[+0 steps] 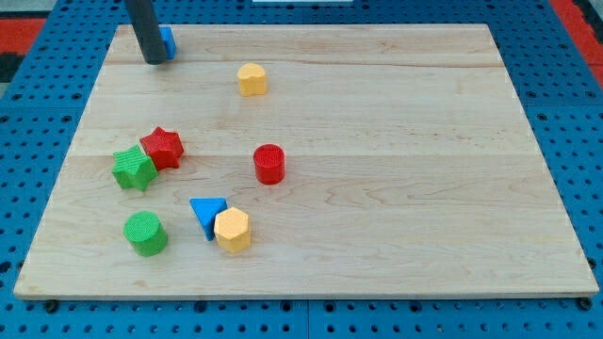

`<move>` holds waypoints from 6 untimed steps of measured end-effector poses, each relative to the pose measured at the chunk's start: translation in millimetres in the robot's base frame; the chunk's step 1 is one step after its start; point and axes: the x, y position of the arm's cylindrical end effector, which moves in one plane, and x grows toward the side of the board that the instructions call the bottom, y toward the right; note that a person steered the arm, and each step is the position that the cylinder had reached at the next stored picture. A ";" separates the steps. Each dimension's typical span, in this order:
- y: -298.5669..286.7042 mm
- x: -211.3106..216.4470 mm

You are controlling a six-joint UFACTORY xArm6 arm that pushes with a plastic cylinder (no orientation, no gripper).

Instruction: Slightly push the green star towards left of red red star

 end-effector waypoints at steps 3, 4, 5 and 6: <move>82.5 112.2; 104.9 147.5; 83.0 166.8; 46.0 188.7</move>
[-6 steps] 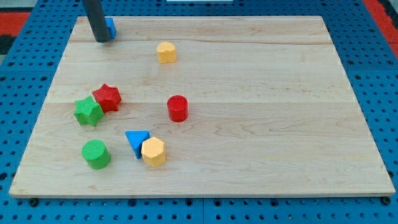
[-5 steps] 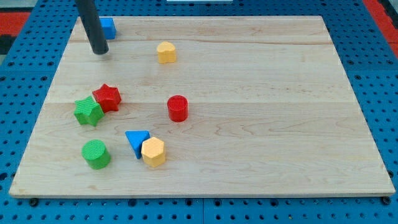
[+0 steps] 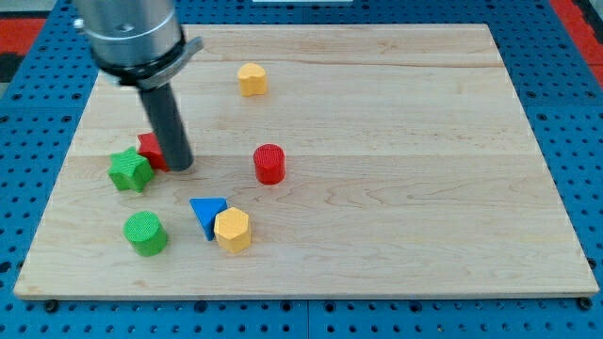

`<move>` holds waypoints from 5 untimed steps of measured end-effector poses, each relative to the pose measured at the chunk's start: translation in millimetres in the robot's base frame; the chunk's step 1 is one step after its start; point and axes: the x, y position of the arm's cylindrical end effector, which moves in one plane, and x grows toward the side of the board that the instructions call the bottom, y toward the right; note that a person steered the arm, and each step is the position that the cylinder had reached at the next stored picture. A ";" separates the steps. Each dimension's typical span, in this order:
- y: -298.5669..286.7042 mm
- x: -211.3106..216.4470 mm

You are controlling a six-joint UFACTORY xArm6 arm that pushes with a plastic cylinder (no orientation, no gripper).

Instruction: Slightly push the green star towards left of red red star

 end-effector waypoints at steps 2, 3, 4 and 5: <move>-62.0 12.0; -68.5 30.3; -78.4 55.6; -103.9 81.3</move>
